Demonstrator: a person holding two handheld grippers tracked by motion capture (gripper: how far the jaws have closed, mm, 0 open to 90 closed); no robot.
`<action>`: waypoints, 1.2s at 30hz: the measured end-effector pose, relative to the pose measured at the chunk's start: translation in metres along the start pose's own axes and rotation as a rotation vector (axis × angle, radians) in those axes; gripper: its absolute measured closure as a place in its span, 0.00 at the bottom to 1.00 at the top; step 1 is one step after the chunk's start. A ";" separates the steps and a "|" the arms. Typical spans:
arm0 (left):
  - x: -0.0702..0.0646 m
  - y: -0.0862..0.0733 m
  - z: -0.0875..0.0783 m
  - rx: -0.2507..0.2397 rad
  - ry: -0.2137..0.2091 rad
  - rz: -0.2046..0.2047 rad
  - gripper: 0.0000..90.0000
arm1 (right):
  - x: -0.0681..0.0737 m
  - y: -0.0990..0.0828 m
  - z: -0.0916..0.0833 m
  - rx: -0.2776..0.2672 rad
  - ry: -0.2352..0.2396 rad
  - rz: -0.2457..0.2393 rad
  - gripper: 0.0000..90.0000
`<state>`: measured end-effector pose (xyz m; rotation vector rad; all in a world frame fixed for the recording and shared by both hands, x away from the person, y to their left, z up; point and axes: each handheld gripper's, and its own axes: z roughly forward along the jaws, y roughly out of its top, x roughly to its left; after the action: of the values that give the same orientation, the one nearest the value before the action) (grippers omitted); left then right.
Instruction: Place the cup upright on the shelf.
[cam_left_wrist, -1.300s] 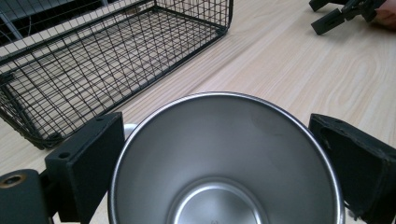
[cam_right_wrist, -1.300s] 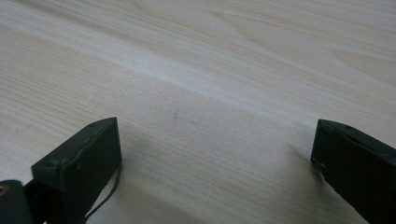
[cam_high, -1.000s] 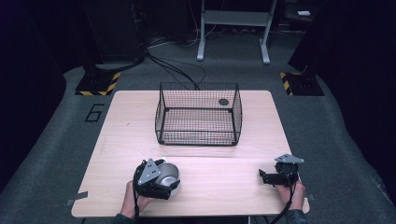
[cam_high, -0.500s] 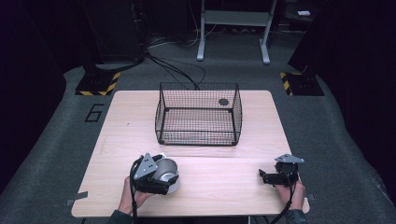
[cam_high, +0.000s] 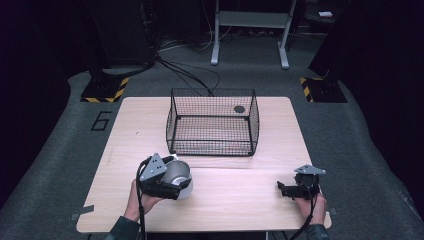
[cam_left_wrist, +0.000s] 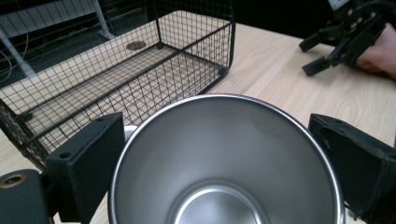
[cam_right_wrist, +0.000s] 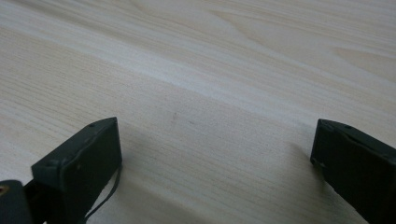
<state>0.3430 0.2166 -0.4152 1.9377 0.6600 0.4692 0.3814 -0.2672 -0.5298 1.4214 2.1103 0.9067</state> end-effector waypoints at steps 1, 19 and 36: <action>0.001 0.002 -0.001 0.000 -0.003 0.004 0.07 | 0.000 0.000 0.000 0.002 0.002 0.003 0.02; 0.012 0.034 0.002 -0.008 -0.016 0.017 0.07 | 0.000 0.000 0.000 0.001 0.000 0.000 0.02; 0.023 0.067 0.010 -0.039 -0.041 0.021 0.07 | 0.000 0.000 0.000 0.000 0.000 -0.008 0.02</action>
<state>0.3831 0.2005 -0.3579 1.9143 0.6001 0.4510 0.3814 -0.2676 -0.5298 1.4128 2.1146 0.9034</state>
